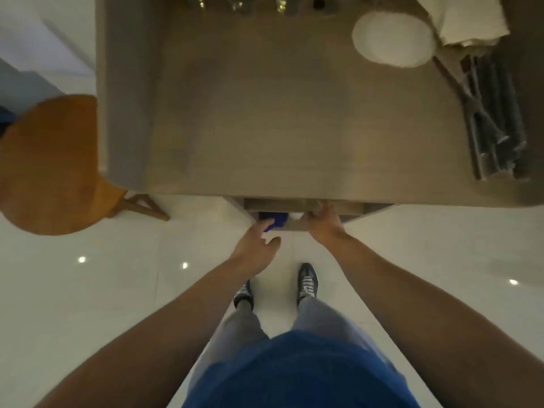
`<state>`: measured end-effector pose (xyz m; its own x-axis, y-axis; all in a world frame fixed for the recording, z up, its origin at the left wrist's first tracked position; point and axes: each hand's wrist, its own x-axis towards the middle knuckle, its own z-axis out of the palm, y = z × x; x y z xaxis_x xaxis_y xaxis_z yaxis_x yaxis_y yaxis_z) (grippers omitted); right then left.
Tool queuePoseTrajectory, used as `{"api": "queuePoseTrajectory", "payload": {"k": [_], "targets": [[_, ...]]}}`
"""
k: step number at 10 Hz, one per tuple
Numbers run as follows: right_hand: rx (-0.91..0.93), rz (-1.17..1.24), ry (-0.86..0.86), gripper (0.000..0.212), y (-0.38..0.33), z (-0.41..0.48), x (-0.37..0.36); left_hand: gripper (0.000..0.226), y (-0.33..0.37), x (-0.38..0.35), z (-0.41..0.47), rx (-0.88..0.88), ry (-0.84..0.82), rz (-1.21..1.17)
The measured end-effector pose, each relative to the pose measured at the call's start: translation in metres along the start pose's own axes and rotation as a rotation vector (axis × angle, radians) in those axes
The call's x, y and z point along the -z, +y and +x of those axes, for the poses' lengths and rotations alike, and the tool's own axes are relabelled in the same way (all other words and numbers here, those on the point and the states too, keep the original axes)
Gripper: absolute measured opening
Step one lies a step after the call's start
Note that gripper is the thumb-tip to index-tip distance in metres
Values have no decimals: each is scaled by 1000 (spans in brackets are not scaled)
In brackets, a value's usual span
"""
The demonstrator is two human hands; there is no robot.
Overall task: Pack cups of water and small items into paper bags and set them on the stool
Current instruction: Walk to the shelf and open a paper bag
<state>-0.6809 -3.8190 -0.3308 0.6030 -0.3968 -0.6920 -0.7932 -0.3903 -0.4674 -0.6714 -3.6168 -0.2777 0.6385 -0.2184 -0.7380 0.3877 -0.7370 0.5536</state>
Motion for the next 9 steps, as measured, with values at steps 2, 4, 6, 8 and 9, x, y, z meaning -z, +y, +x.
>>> {"api": "queuePoseTrajectory", "payload": {"k": [2, 4, 6, 8, 9], "targets": [[98, -133, 2, 36, -15, 45, -2, 61, 2, -18, 17, 49, 86, -101], [31, -63, -187, 38, -11, 76, -23, 47, -3, -25, 25, 35, 162, -128], [-36, -52, -206, 44, -14, 81, -37, 50, -26, -34, 40, 25, 164, -124], [-80, -56, -3, 36, -9, 93, -39, 49, -34, -37, 61, 17, 159, -136], [-101, -38, -1, 42, -5, 99, -41, 49, -38, -39, 73, -4, 145, -139]]}}
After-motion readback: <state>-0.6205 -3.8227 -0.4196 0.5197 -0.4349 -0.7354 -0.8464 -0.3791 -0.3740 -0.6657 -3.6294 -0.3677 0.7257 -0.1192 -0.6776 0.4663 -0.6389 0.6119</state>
